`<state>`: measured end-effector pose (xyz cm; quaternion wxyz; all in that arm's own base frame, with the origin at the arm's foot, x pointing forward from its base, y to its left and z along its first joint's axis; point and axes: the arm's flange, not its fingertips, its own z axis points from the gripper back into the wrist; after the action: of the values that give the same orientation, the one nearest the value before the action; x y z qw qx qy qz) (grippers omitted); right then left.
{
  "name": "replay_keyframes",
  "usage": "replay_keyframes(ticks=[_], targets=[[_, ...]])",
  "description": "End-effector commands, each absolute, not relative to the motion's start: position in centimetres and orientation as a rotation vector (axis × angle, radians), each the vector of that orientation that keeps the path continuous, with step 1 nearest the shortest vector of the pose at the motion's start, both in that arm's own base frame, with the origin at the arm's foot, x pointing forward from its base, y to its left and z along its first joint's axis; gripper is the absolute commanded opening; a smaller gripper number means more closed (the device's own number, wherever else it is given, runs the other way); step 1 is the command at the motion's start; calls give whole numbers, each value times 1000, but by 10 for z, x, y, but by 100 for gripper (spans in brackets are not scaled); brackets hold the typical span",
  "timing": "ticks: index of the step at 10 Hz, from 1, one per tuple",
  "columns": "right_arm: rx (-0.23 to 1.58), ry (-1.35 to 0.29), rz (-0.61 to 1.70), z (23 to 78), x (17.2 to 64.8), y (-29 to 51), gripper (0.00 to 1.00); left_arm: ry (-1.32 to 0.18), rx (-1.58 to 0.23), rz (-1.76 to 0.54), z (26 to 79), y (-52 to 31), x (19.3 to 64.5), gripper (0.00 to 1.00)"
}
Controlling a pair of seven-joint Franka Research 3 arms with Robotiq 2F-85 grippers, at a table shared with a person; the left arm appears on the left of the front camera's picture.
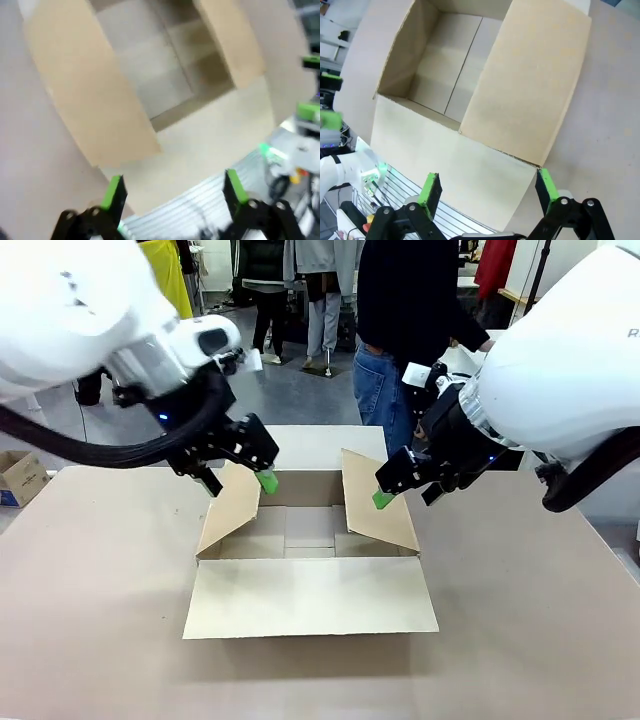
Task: Pack the gift set into the box.
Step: Place both hands on the side flaps of the Package Box and spread them outward.
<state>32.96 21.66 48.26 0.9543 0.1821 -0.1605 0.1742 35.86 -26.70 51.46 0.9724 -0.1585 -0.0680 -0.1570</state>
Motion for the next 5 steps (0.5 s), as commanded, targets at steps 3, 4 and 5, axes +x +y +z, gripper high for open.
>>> replay_keyframes(ticks=[3,4,5], targets=[[369,-342,359,483,331,214,100,-131,-319,-314,512,-271,362,100],[369,-342,359,483,331,214,100,-210,-179,-129,508,-277,370,100],[369,-342,359,483,331,214,100,-254,-59,-9,501,-294,379,100]])
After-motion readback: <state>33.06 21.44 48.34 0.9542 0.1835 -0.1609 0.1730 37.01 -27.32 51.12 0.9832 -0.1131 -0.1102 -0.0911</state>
